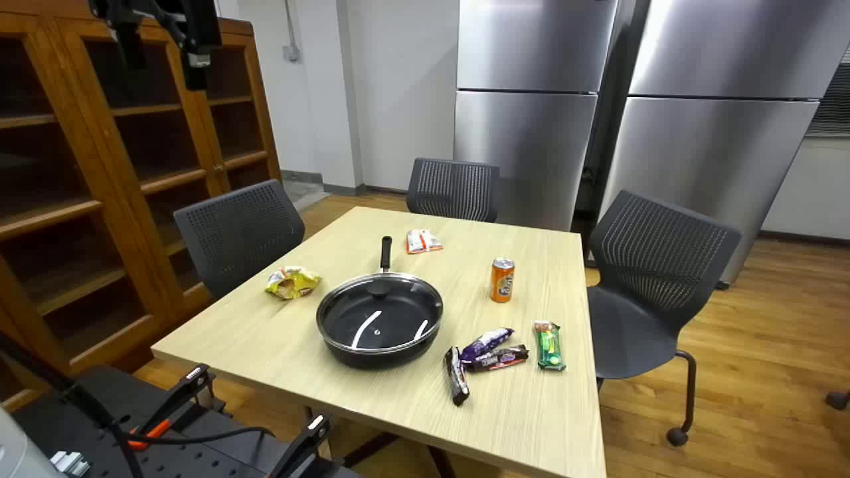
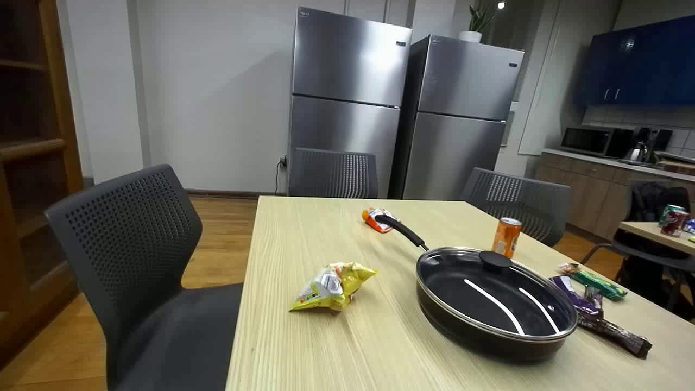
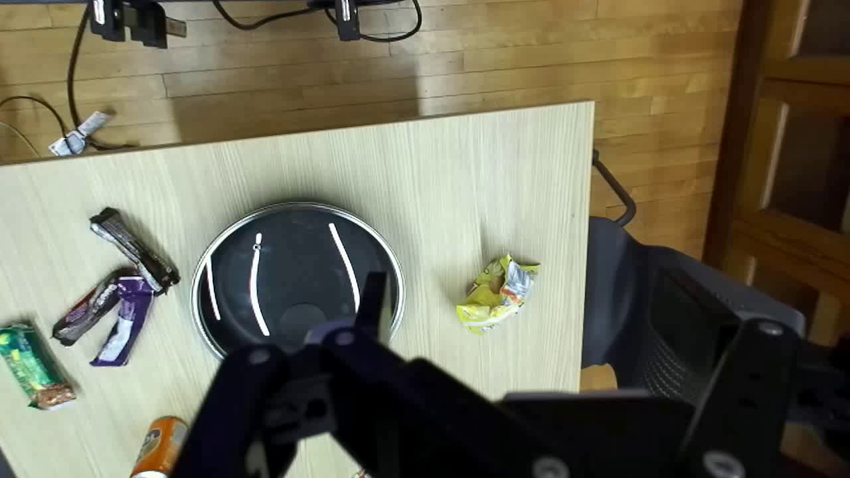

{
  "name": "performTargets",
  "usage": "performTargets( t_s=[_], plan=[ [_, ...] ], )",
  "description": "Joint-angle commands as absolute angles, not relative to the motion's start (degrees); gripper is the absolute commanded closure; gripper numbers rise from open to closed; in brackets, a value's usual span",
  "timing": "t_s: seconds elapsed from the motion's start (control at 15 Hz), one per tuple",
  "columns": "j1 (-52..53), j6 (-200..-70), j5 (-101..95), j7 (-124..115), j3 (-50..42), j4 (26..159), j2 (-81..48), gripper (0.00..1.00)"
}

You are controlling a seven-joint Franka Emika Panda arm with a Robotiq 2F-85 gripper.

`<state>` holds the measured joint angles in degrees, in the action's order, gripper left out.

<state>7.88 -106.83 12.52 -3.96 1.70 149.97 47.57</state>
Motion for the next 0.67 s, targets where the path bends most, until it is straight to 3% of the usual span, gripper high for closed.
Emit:
performTargets(
  t_s=[0.0,0.6],
  plan=[
    [6.86,-106.58,13.12,-3.35,2.44,149.81,47.43,0.00],
    [6.80,-107.45,12.92,-2.75,2.27,149.53,46.11,0.00]
  ],
)
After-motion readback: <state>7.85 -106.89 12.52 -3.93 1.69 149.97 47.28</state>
